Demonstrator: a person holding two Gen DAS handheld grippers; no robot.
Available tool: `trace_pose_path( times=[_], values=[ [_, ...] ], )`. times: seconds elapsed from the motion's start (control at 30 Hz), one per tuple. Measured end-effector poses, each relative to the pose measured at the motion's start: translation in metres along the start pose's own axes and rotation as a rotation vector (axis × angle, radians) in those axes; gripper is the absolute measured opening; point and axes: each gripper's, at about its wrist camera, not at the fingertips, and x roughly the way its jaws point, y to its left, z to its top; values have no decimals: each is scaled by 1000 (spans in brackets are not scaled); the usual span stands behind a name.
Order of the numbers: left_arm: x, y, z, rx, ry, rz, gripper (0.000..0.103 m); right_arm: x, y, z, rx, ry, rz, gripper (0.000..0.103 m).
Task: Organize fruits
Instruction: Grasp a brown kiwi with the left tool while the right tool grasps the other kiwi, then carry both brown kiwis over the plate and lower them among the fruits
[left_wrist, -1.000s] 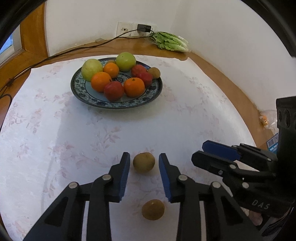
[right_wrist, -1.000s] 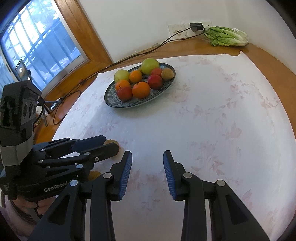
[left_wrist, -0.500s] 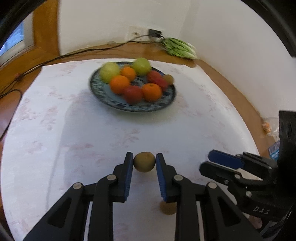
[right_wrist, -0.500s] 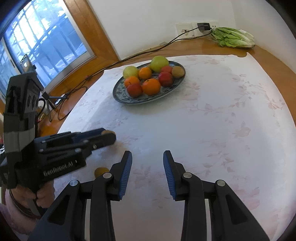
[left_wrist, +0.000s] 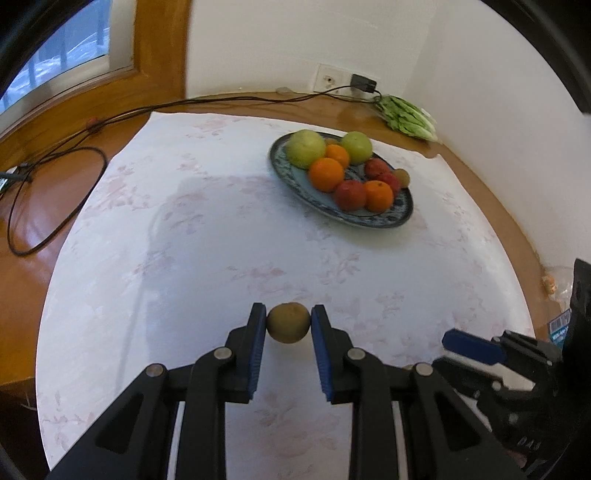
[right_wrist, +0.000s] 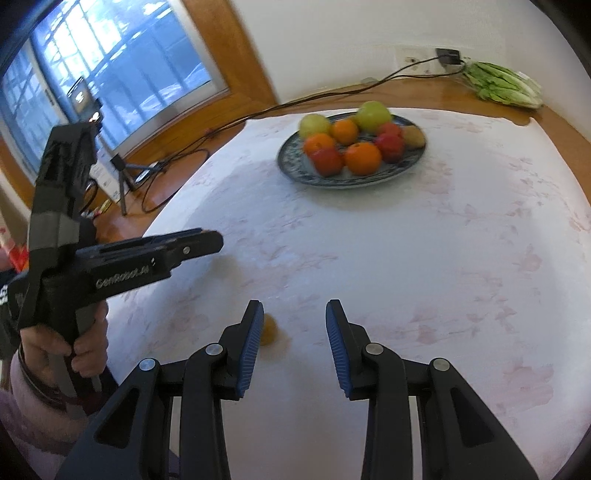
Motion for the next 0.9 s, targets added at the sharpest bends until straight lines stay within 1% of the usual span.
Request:
trace_pose_path(
  times=[0.27,0.47,0.57,0.73,0.8,0.9],
  values=[
    [-3,11,-2,-28,-6,-1,26,12,21,-3,-76,37,12,36],
    [-1,13,-3,-35,-1,-5,26,20,30,-4,-108,60,26,36],
    [0,14,-3,-38,2,-8,26,25,31,-4,-105,72,42,36],
    [1,14,-3,-39,3,-9,26,28,35,-5,-113,79,61,30],
    [1,14,-3,-39,4,-8,26,28,38,-6,-121,81,69,25],
    [2,14,-3,-40,6,-7,26,28,39,-6,-128,79,70,25]
  ],
)
